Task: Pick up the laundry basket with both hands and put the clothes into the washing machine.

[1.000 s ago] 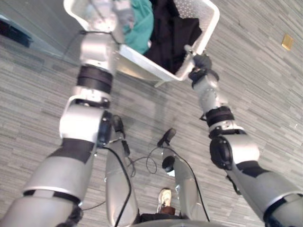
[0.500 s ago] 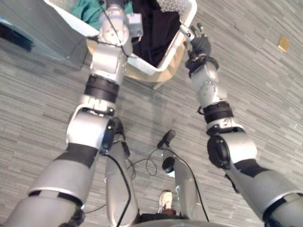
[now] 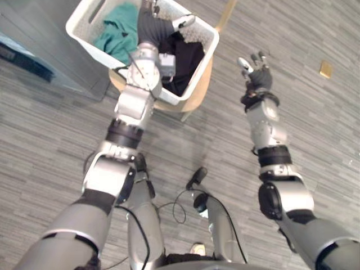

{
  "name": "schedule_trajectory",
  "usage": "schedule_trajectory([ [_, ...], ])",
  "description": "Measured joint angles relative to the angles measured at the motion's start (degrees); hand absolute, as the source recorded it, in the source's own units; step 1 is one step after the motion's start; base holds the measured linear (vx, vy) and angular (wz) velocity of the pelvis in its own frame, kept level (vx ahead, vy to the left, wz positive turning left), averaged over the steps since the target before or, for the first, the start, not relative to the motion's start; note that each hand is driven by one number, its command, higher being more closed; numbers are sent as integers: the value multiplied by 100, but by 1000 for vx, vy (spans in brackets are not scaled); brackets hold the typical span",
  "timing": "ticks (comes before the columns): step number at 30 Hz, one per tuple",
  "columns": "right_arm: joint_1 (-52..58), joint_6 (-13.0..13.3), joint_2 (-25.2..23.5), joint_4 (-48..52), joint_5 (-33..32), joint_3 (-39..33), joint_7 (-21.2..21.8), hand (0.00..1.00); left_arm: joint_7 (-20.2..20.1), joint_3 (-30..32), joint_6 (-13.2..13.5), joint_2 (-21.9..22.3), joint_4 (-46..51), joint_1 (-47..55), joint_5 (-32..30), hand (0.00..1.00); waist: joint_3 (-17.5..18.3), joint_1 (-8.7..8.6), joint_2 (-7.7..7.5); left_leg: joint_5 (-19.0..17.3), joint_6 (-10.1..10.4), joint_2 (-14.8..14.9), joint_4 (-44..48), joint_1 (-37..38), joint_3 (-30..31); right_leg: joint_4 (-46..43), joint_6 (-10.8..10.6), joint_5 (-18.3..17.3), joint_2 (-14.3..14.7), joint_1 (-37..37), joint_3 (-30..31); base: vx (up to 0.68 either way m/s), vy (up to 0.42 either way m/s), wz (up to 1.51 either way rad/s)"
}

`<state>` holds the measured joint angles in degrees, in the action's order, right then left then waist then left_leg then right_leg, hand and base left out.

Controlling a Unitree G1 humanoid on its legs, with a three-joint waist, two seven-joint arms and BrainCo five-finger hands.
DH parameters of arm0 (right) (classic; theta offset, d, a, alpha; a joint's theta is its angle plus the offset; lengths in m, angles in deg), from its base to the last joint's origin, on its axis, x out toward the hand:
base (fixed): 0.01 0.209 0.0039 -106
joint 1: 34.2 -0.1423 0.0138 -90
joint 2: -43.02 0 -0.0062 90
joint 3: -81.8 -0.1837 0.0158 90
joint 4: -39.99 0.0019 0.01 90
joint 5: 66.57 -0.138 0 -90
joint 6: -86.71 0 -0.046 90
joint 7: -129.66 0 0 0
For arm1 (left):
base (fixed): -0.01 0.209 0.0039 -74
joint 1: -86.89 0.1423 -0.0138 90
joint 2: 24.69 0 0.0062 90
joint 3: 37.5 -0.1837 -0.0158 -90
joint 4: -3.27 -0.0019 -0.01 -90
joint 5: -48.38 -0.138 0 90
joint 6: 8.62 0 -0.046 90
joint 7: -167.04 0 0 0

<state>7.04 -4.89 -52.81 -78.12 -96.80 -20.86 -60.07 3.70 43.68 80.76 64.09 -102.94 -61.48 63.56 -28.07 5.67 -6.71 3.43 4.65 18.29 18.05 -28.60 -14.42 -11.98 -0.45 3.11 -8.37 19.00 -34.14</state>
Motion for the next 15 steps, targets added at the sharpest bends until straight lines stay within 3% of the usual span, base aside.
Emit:
schedule_trajectory([
  [3,937,25,397,659,281,-129,25,0,-50,327,147,-219,1261,1097,-185,0,183,-6,45,-10,7,-144,-121,327,18,-322,-41,-288,-169,-194,-26,96,-38,23],
  [5,1751,105,510,909,586,-481,158,0,-71,1061,306,-246,1989,2141,-403,0,542,-1,120,-24,23,-210,-196,381,79,-397,-71,-406,-206,-225,-32,107,-34,13],
  [7,2347,132,513,1002,866,-759,249,0,-121,1656,381,-259,2283,2837,-567,0,617,6,191,-60,69,-254,-262,648,119,-417,-118,-498,-234,-469,-48,97,-21,16],
  [11,3583,172,423,1358,1297,-1407,348,0,-145,2796,396,-241,2766,4207,-1045,0,1114,0,324,-87,100,-343,-443,955,181,-377,-186,-625,-270,-762,-96,85,-6,13],
  [15,4550,355,10,1651,1713,-2038,385,0,-99,4054,464,279,3051,5458,-1453,0,1499,-4,455,-90,107,-367,-656,1253,181,-158,-192,-633,-203,-1048,-140,66,-5,5],
])
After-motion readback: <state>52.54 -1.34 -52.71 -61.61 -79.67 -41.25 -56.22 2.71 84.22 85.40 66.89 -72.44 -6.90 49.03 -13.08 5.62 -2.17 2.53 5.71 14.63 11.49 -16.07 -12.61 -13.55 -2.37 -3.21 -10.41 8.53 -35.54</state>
